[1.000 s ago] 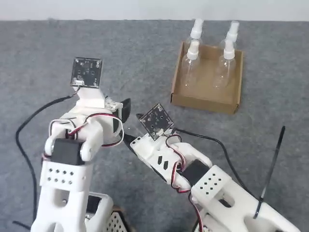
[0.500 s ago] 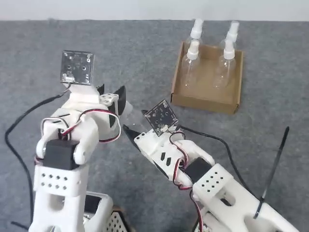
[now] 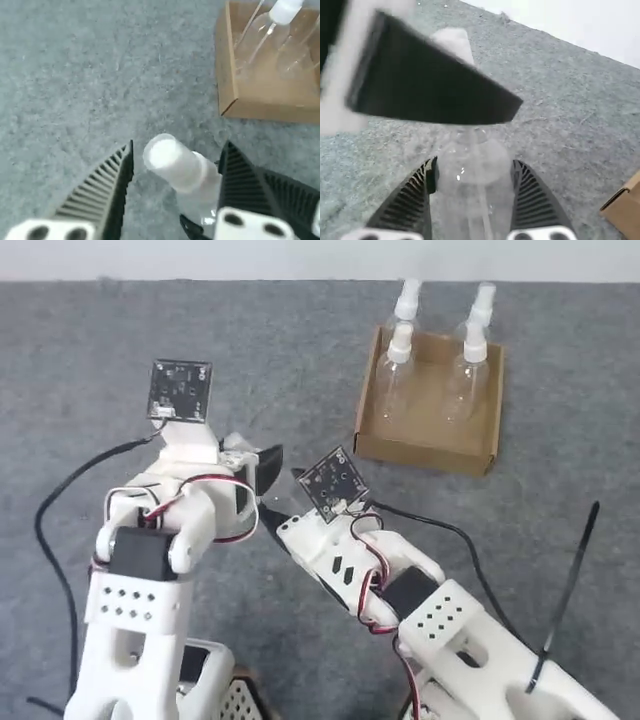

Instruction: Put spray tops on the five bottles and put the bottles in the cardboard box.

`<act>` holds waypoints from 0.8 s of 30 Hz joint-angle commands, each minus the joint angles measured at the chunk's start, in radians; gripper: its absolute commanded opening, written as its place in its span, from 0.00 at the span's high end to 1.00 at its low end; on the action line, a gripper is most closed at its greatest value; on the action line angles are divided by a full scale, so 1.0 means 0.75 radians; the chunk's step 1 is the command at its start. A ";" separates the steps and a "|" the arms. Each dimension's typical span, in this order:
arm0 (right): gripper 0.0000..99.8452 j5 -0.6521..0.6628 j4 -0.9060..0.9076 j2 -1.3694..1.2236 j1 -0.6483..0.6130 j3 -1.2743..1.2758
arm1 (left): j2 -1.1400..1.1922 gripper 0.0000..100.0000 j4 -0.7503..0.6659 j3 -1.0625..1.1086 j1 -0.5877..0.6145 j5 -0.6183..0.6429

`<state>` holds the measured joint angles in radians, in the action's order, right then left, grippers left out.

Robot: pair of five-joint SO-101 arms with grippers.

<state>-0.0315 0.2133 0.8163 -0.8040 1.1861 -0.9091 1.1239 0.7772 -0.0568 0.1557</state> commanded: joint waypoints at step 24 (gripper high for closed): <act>0.99 -0.012 -0.024 0.066 0.019 0.004 | 0.016 0.90 -0.080 -0.173 -0.004 0.002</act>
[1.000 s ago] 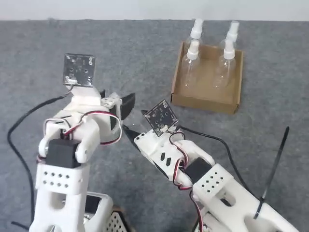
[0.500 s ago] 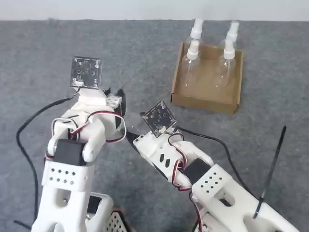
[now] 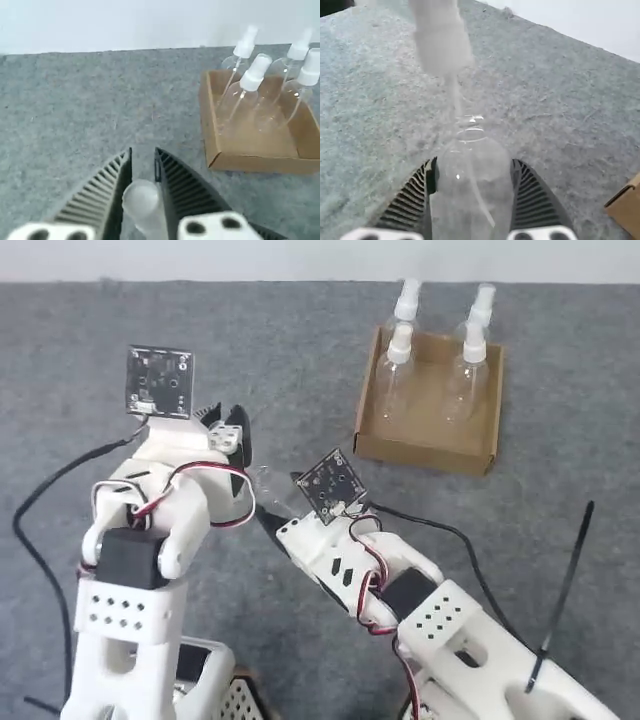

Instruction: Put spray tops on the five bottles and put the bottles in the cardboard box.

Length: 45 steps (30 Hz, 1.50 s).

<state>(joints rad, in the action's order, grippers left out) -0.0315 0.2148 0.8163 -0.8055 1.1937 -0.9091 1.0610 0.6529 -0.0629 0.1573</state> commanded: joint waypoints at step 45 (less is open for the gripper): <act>0.99 -0.014 -0.019 0.075 0.019 -0.006 | 0.166 0.98 0.090 -0.034 -0.088 -0.004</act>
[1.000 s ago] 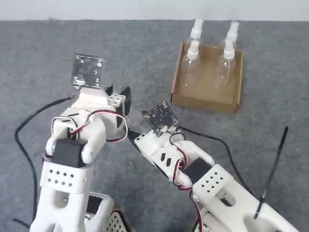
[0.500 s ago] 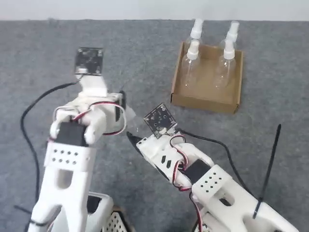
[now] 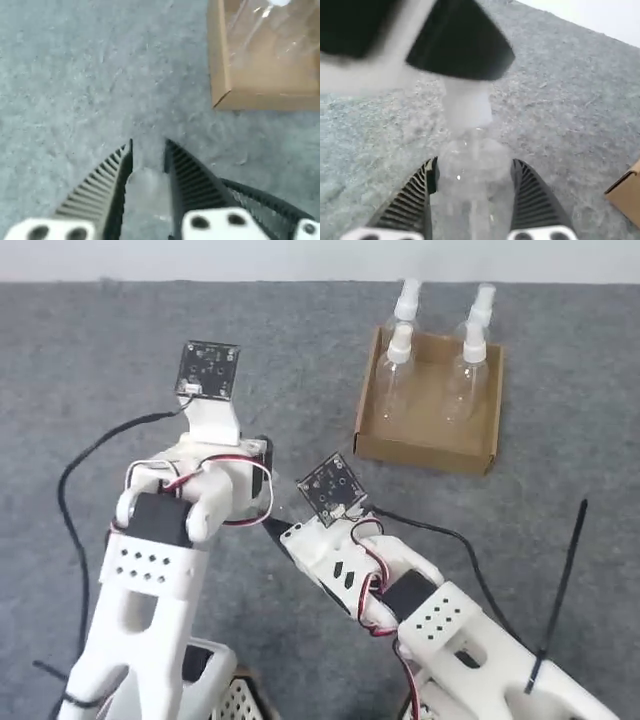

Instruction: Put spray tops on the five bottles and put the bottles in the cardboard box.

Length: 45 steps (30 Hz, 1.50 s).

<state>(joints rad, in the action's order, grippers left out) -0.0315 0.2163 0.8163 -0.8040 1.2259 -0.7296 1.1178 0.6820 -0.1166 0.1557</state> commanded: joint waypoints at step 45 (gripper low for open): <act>0.99 -0.008 -0.105 0.069 0.071 -0.188 | -0.385 0.94 -0.254 0.103 -0.059 0.143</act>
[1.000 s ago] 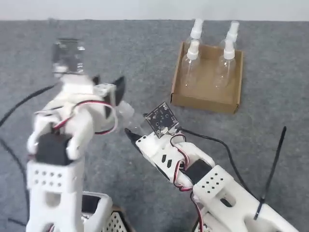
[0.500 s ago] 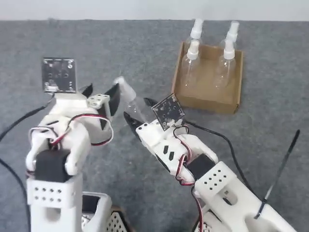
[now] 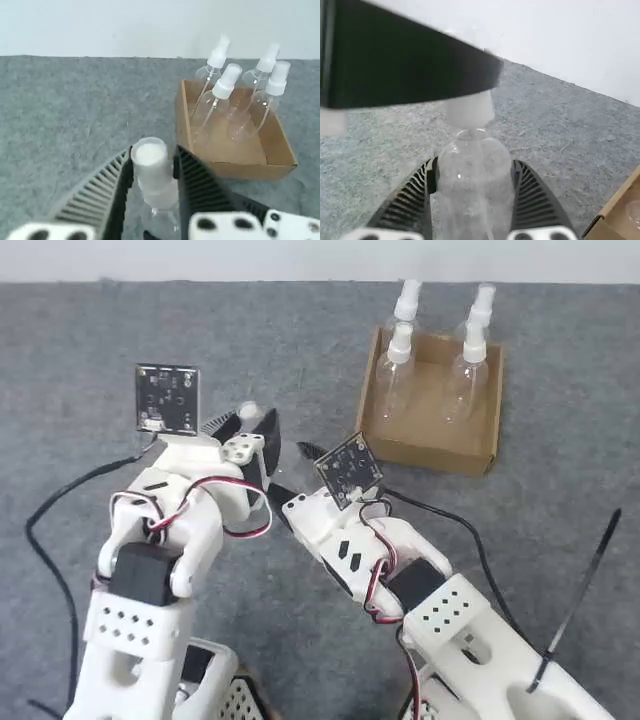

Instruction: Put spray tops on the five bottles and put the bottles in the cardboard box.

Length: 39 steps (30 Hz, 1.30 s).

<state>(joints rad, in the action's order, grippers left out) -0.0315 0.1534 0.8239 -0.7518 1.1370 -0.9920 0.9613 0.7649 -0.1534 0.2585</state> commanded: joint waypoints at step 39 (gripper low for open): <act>0.99 -0.004 -0.019 0.435 0.001 0.155 | -0.045 0.94 0.004 -0.056 -0.164 0.012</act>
<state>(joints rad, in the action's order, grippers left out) -0.0315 0.1534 1.0848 -0.7488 1.2704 -1.0180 0.9613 0.7434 -0.2716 0.2601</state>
